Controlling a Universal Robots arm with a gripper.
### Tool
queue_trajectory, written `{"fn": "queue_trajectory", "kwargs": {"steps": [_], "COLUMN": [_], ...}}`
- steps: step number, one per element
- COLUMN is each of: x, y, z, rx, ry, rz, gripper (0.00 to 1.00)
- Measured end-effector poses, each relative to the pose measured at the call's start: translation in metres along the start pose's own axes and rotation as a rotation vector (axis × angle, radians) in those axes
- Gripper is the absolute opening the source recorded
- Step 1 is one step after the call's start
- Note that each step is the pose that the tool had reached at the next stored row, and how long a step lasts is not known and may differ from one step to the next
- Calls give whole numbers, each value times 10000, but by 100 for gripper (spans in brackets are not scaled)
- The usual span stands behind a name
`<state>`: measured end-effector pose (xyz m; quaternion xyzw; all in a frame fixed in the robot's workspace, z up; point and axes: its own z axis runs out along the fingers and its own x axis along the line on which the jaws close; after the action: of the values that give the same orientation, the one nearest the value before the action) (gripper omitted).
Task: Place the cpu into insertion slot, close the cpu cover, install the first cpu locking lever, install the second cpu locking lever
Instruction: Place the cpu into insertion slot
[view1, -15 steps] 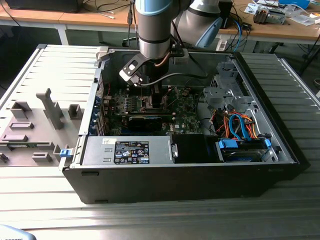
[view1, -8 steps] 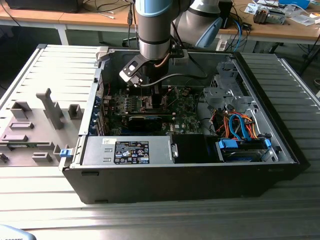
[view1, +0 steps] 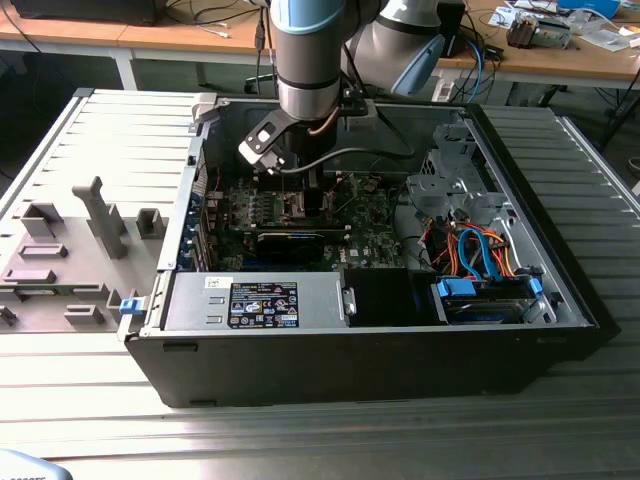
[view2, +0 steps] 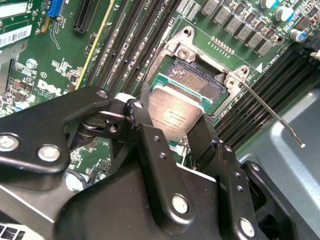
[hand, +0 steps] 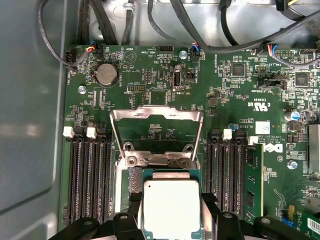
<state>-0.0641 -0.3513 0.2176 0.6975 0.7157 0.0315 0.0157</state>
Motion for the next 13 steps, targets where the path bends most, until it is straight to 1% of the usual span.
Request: {"fn": "queue_trajectory", "kwargs": {"steps": [2, 5, 10, 12, 13], "x": [10, 20, 86, 89, 90], "y": [-1, -16, -36, -50, -58], "z": [11, 25, 81, 99, 119], "rx": [-3, -4, -5, -5, -5], "ry": [-10, -11, -15, -16, -16], "rz": [152, 155, 230, 234, 239], "gripper": [55, 55, 55, 55, 55]}}
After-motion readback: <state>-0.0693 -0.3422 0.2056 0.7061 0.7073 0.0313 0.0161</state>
